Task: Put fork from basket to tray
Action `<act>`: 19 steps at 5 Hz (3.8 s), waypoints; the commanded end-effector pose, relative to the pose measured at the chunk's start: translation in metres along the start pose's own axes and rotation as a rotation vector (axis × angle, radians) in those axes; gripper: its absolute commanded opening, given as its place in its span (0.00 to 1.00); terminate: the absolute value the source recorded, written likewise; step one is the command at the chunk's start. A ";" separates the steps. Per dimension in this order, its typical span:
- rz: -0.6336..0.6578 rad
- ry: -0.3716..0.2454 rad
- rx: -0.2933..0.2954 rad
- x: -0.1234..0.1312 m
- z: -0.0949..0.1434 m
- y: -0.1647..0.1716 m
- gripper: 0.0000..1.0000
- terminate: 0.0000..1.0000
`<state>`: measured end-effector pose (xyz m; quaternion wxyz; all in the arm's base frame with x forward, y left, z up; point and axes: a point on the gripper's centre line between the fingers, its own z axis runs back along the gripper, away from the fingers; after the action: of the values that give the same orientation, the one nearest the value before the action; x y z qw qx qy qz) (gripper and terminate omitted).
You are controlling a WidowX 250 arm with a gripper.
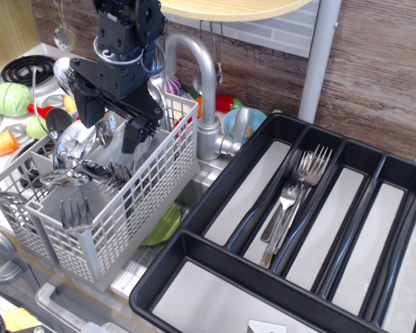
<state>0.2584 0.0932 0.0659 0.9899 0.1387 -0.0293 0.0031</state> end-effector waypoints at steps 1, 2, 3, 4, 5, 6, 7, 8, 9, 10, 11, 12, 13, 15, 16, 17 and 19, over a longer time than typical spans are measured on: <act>0.000 0.000 0.000 0.000 0.000 0.000 1.00 0.00; -0.178 -0.102 0.063 -0.008 0.005 -0.002 1.00 0.00; -0.398 -0.251 0.192 -0.018 0.018 -0.001 1.00 0.00; -0.632 -0.355 0.228 -0.026 0.018 -0.001 1.00 0.00; -0.785 -0.432 0.201 -0.028 0.014 -0.002 1.00 0.00; -0.785 -0.453 0.167 -0.026 0.004 -0.011 1.00 0.00; -0.781 -0.451 0.145 -0.021 -0.002 -0.015 1.00 0.00; -0.772 -0.425 0.113 -0.018 -0.008 -0.017 1.00 0.00; -0.776 -0.420 0.085 -0.018 -0.017 -0.017 1.00 0.00; -0.782 -0.428 0.084 -0.014 -0.022 -0.016 1.00 0.00; -0.772 -0.420 0.078 -0.008 -0.027 -0.013 1.00 0.00; -0.773 -0.416 0.066 -0.002 -0.030 -0.007 0.00 0.00; -0.777 -0.428 0.051 0.002 -0.039 -0.002 0.00 0.00; -0.735 -0.417 0.004 -0.002 -0.042 -0.006 0.00 0.00; -0.720 -0.373 0.039 -0.001 -0.011 -0.003 0.00 0.00; -0.682 -0.283 0.082 -0.005 0.038 -0.003 0.00 0.00; -0.581 -0.124 0.018 -0.013 0.100 -0.013 0.00 0.00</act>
<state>0.2356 0.0420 0.1617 0.9543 0.1211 0.0130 -0.2729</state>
